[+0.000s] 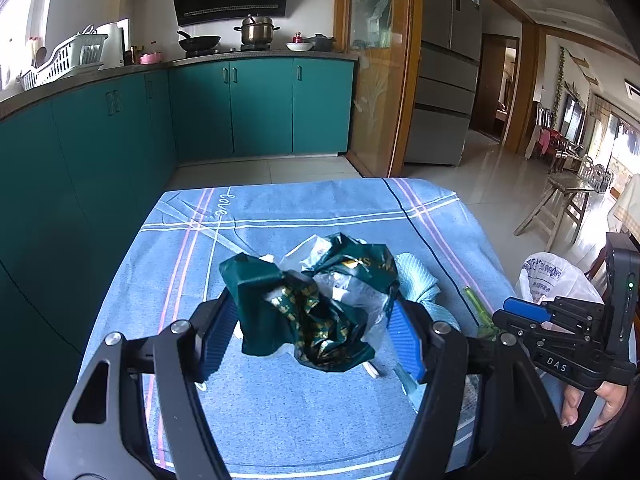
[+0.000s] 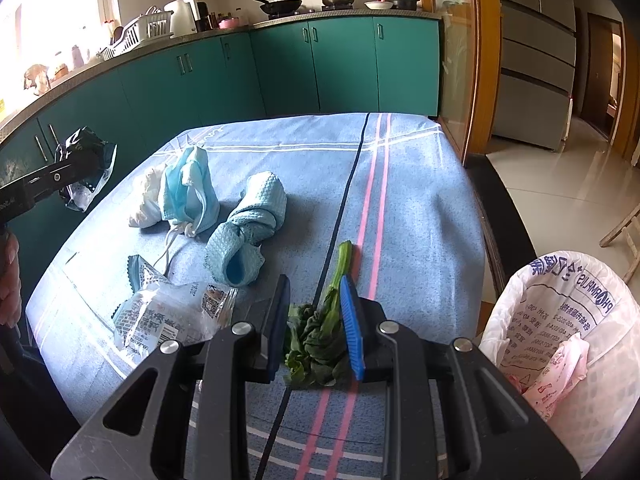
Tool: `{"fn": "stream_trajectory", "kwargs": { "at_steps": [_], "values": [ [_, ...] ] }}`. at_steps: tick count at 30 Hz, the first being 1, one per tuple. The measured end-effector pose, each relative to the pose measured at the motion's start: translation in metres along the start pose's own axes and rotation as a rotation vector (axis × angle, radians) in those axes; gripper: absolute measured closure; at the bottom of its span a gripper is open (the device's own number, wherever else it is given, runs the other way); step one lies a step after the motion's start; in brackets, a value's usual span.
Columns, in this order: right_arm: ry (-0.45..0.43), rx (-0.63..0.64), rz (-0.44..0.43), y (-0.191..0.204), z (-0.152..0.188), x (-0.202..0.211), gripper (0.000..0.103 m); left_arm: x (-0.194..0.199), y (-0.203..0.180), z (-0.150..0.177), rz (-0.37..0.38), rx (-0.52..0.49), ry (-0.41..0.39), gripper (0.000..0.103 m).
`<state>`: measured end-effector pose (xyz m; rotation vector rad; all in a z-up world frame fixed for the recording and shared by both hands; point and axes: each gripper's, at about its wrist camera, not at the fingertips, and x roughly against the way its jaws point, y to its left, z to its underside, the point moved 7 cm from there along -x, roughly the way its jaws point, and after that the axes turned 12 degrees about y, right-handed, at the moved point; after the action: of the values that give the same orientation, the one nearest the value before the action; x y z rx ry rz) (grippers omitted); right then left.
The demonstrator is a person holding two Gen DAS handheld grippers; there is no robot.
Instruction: Collect trash
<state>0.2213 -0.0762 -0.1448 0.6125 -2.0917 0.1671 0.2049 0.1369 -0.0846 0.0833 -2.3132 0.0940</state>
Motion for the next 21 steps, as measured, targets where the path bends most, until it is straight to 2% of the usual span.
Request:
{"fn": "stream_trajectory", "kwargs": {
  "at_steps": [10,21],
  "values": [
    [-0.057,-0.053,-0.019,-0.014,-0.006,0.015,0.076,0.009,-0.002,0.002,0.017,0.018,-0.031,0.034],
    [-0.110,-0.134,0.014,-0.044,-0.006,0.030,0.076,0.010,-0.013,0.003,0.020,-0.020,-0.029,0.034]
  ]
}}
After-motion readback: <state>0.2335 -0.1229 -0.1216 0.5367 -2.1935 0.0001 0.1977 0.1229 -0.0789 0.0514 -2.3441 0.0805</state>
